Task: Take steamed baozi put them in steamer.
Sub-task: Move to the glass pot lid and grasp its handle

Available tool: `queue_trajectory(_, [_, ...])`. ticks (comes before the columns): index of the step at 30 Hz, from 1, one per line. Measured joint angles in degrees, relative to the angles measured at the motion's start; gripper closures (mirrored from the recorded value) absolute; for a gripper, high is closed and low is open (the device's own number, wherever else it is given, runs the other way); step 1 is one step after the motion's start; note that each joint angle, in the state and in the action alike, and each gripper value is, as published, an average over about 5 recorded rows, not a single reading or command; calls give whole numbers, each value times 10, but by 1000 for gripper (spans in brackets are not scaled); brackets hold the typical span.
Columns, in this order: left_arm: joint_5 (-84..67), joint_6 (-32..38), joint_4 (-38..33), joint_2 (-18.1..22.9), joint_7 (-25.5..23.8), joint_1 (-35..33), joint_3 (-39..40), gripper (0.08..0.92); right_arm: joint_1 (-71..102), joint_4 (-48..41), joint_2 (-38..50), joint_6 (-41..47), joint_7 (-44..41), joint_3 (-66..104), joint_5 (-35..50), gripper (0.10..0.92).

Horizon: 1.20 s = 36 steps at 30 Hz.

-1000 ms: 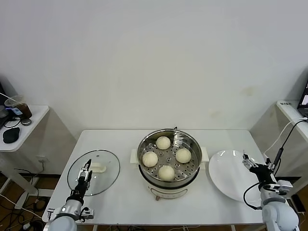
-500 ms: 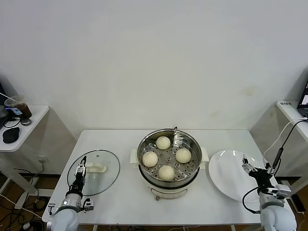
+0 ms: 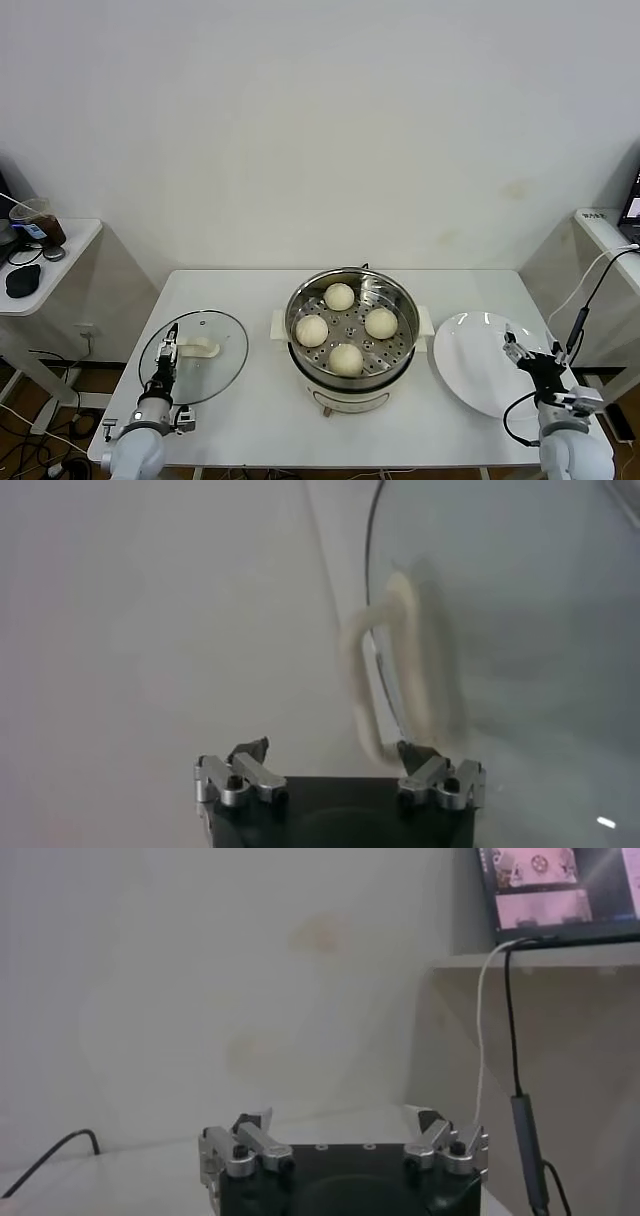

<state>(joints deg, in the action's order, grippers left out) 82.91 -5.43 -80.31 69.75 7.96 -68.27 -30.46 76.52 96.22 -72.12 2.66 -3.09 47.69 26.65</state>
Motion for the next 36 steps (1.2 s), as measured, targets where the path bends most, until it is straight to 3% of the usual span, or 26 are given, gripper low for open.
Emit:
queue_trajectory(18, [-18, 12, 45, 7, 13, 48, 13, 177, 8, -6, -10, -4, 1, 4, -10, 203])
queue_trajectory(30, [-28, 27, 99, 13, 49, 86, 15, 180, 7, -13, -17, -7, 2, 0, -19, 203])
queue_trajectory(36, [-33, 40, 111, 10, 55, 90, 16, 299, 5, -16, -18, -7, 2, -2, -20, 203])
